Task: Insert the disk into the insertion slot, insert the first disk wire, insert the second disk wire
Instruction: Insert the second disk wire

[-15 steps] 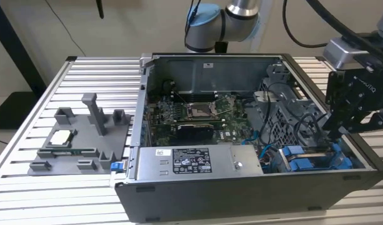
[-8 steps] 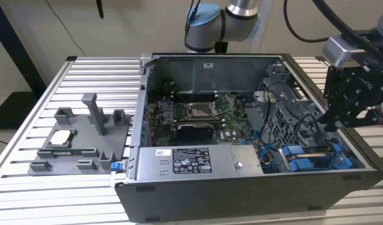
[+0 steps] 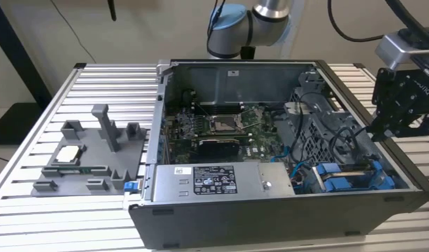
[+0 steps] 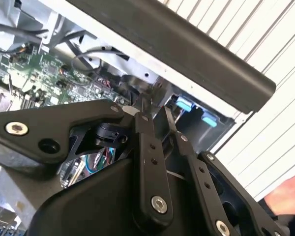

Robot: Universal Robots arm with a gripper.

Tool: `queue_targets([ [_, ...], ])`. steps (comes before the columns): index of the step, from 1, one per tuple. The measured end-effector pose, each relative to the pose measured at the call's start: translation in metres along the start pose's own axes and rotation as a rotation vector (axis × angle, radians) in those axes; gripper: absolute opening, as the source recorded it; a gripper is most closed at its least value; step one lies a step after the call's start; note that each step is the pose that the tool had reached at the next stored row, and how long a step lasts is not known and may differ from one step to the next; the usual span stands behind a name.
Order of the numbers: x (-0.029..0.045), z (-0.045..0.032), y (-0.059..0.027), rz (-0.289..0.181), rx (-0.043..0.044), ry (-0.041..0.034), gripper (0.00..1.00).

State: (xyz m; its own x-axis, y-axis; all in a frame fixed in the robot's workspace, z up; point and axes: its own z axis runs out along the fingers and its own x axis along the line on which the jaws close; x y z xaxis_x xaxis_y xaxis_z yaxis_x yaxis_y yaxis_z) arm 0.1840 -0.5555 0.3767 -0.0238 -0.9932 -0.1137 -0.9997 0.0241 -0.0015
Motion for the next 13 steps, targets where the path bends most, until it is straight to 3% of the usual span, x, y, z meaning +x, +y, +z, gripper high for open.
queue_targets([
  [3, -0.0002, 0.0001, -0.0077, -0.001, -0.0005, -0.0097, 0.27],
  [6, -0.0003, 0.0001, -0.0137, -0.001, -0.0061, -0.0103, 0.27],
  [11, -0.0004, 0.0004, -0.0169, -0.006, -0.0364, -0.0096, 0.24],
  [12, -0.0004, 0.0007, -0.0169, -0.007, -0.0408, -0.0096, 0.17],
  [13, -0.0003, 0.0010, -0.0169, -0.007, -0.0447, -0.0095, 0.17],
])
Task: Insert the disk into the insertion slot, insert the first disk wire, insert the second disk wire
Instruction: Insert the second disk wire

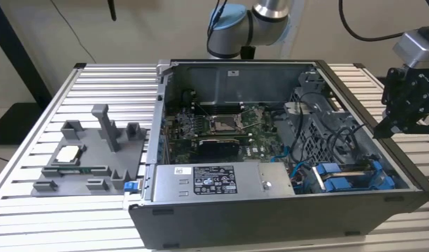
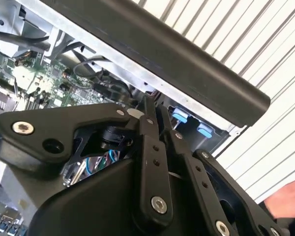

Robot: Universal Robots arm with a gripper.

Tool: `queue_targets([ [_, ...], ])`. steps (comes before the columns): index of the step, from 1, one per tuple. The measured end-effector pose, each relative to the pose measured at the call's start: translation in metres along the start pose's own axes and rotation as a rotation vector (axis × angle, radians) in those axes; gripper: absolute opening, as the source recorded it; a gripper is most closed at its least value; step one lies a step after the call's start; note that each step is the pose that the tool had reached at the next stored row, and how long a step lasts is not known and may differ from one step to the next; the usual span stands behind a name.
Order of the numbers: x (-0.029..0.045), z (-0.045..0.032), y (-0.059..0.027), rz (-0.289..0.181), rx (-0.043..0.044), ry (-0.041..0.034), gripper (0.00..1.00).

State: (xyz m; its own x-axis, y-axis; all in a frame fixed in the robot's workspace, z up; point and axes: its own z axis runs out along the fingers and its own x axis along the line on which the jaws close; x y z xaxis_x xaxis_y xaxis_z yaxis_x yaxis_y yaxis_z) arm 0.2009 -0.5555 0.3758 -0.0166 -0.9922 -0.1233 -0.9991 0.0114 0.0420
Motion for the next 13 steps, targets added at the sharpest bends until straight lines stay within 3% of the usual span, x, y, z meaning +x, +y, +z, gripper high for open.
queue_targets([
  [6, -0.0001, -0.0016, 0.0043, 0.001, -0.0150, 0.0004, 0.16],
  [10, -0.0005, -0.0056, 0.0139, 0.001, -0.0178, 0.0006, 0.16],
  [13, -0.0005, -0.0067, 0.0226, 0.000, -0.0179, 0.0062, 0.16],
])
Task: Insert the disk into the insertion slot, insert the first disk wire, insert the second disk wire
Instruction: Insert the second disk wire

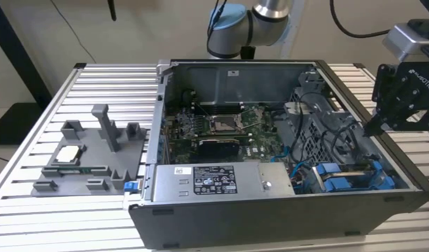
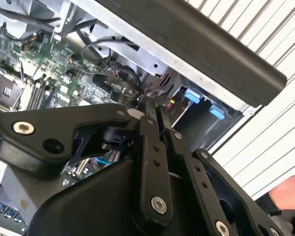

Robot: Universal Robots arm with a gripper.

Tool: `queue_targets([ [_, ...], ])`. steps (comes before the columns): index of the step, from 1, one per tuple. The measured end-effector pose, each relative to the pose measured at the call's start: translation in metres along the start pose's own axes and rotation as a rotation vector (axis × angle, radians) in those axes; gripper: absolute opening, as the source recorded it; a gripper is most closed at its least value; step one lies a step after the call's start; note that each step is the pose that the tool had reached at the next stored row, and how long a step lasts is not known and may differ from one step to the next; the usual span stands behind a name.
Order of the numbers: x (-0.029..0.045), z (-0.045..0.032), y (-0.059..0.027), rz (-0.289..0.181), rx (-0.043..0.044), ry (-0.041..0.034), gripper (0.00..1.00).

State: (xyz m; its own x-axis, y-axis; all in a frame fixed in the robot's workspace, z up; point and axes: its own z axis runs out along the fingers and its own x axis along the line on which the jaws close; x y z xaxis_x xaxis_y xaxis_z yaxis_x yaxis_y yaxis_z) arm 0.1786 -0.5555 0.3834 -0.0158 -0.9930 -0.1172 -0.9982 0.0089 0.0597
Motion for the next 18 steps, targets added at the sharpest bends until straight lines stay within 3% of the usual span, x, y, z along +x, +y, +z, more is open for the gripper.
queue_targets([
  [4, 0.0000, -0.0009, 0.0114, -0.002, -0.0001, 0.0181, 0.16],
  [8, 0.0001, -0.0008, 0.0193, -0.011, -0.0008, 0.0551, 0.16],
  [10, 0.0001, -0.0005, 0.0222, -0.016, -0.0012, 0.0674, 0.16],
  [12, 0.0002, 0.0000, 0.0249, -0.021, -0.0016, 0.0731, 0.16],
  [18, 0.0010, 0.0019, 0.0324, -0.034, -0.0027, 0.0753, 0.16],
])
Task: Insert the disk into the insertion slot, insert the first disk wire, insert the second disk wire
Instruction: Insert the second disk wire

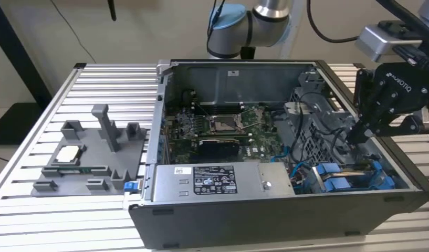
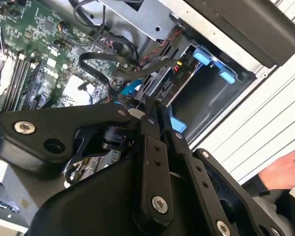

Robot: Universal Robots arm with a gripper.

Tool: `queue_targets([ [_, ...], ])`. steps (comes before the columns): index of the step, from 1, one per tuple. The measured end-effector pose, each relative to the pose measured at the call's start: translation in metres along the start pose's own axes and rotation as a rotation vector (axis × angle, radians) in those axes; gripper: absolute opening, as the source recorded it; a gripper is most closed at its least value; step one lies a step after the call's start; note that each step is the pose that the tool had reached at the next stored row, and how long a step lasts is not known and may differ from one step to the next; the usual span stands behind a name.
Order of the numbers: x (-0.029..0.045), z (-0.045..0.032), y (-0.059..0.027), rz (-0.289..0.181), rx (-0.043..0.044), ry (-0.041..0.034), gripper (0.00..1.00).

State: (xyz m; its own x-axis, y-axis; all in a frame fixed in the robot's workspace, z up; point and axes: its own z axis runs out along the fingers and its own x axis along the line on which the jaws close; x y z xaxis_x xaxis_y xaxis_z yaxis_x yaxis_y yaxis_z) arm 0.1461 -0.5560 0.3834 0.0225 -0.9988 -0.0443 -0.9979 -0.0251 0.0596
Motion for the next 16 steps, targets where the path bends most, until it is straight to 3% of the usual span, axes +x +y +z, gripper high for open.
queue_targets([
  [7, 0.0000, 0.0002, 0.0016, -0.004, -0.0002, 0.0027, 0.16],
  [9, 0.0000, 0.0011, 0.0023, -0.004, 0.0038, 0.0026, 0.16],
  [16, 0.0003, 0.0066, 0.0125, -0.006, 0.0654, 0.0064, 0.16],
])
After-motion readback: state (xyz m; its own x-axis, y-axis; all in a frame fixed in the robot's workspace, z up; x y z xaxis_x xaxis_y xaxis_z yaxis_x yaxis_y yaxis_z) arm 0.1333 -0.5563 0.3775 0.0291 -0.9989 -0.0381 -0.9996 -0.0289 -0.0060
